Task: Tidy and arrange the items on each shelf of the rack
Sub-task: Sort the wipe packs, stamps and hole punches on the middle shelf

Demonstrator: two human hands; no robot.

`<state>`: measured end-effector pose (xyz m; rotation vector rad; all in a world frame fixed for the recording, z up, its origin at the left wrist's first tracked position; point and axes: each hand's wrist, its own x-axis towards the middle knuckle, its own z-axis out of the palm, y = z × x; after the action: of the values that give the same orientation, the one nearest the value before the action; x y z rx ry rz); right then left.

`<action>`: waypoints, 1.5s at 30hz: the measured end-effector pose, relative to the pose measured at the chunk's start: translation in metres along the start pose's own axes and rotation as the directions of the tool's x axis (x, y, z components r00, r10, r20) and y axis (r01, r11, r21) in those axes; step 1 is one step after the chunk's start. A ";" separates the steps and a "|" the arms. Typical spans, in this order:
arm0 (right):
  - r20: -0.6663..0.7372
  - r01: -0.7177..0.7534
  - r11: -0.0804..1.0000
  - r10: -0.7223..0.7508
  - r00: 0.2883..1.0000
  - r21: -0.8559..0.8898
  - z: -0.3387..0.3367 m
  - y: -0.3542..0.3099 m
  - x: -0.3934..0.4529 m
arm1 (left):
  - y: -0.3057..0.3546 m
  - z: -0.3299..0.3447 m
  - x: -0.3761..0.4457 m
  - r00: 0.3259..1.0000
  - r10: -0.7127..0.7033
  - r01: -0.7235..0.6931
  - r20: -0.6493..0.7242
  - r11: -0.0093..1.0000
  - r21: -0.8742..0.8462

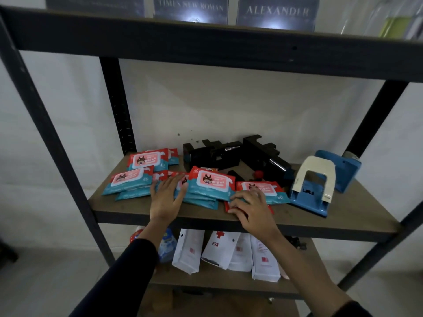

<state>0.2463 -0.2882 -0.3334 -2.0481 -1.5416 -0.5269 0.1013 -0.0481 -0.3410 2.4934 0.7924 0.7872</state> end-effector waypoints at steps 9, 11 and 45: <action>-0.226 -0.023 1.000 0.025 0.974 0.010 -0.014 -0.009 0.005 | 0.002 -0.002 0.002 0.998 -0.018 0.014 0.062 0.998 0.056; -0.295 -0.043 0.999 0.042 0.955 0.003 -0.020 -0.011 0.012 | 0.002 -0.002 0.002 0.998 -0.010 0.007 0.057 0.998 0.058; -0.245 -0.504 0.863 0.484 0.840 -0.026 -0.040 0.064 0.103 | 0.072 -0.006 0.039 0.991 0.071 -0.074 -0.110 0.997 -0.026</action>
<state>0.3365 -0.2485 -0.2520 -2.2482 -0.8146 -0.6078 0.1527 -0.0767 -0.2839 2.4821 0.7236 0.9607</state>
